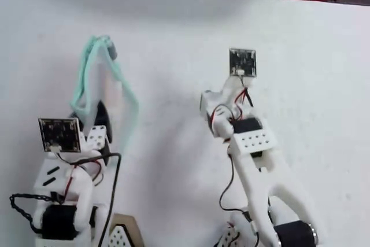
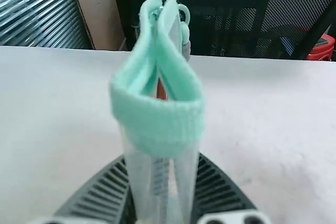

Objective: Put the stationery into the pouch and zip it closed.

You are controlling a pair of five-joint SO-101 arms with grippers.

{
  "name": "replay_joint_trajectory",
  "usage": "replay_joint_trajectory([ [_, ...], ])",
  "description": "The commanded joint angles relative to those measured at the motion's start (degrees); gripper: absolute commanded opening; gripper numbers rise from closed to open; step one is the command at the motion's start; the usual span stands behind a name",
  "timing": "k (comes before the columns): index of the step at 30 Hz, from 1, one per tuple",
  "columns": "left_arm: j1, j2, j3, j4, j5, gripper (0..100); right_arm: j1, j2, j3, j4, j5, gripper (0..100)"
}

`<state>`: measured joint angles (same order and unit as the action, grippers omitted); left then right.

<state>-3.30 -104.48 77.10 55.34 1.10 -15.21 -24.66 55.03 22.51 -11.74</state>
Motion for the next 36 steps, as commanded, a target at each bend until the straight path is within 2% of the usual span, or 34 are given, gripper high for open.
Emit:
replay_joint_trajectory([
  [1, 0.9, 0.0, -0.3, -7.2, 0.3, 4, 0.8, 0.8, 0.8, -6.5, -0.1, 20.5],
  [4, 3.1, 0.1, -0.2, -13.6, 0.4, 4, 2.3, 1.1, 0.7, -6.6, -0.1, 20.5],
  [10, 18.7, 0.2, -0.3, -16.9, -0.4, 4, 6.5, 1.1, 0.5, -6.8, -0.1, 20.5],
  [13, 23.7, 0.3, -0.2, -18.9, -5.8, 4, 9.2, 1.4, 0.5, -8.8, -0.3, 20.5],
  [16, 25.9, 0.4, -0.2, -22.5, -9.0, 4, 12.3, 1.5, 0.5, -10.2, -0.5, 20.5],
  [19, 26.7, 2.9, -0.4, -24.6, -9.1, 3, 14.4, 1.5, 0.5, -10.4, -0.5, 20.5],
  [23, 28.4, 16.8, -6.2, -27.2, -7.6, 2, 15.5, 1.6, 0.6, -11.3, -0.5, 20.5],
  [25, 29.7, 26.0, -11.9, -26.8, -7.2, 2, 15.9, 1.6, 0.7, -11.3, -0.5, 20.5],
  [29, 33.9, 38.7, -21.5, -20.5, -7.2, 2, 17.3, 1.6, 0.7, -11.3, -0.5, 20.5],
  [33, 38.0, 39.3, -20.4, -19.4, -7.3, 2, 19.6, 1.6, 0.8, -12.9, -0.5, 20.5],
  [36, 37.9, 36.8, -17.4, -19.3, -7.3, 2, 20.3, 1.7, 0.9, -14.1, -0.5, 20.5],
])
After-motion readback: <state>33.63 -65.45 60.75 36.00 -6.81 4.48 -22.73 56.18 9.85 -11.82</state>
